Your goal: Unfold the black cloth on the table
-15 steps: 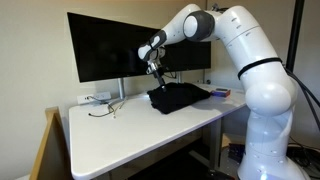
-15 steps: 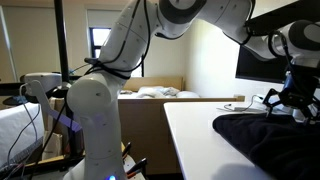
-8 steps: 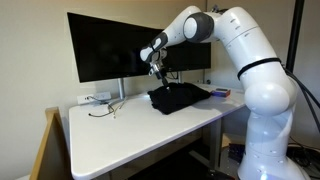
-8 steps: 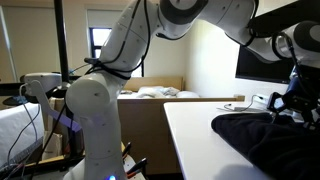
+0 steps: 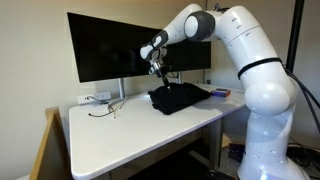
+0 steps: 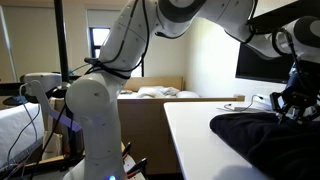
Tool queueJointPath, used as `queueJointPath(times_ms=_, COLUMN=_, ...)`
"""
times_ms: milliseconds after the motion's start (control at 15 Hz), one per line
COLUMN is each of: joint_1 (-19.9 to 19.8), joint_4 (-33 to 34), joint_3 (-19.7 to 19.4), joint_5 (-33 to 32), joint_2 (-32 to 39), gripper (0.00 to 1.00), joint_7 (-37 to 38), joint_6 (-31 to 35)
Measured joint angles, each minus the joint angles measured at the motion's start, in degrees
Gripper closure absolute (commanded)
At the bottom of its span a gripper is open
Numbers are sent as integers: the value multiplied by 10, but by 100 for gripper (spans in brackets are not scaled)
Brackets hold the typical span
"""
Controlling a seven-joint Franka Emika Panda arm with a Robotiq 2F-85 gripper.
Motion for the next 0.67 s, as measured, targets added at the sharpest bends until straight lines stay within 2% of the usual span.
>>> queueJointPath(times_ms=400, joint_1=-3, joint_4=19, joint_3=-3, joint_5=18, joint_2=4, gripper=95, joint_7=34, joint_6=-5)
queueJointPath(times_ms=667, joint_1=-9, joint_4=71, joint_3=-3, joint_5=40, joint_2=31, gripper=95, joint_7=84, joint_6=6)
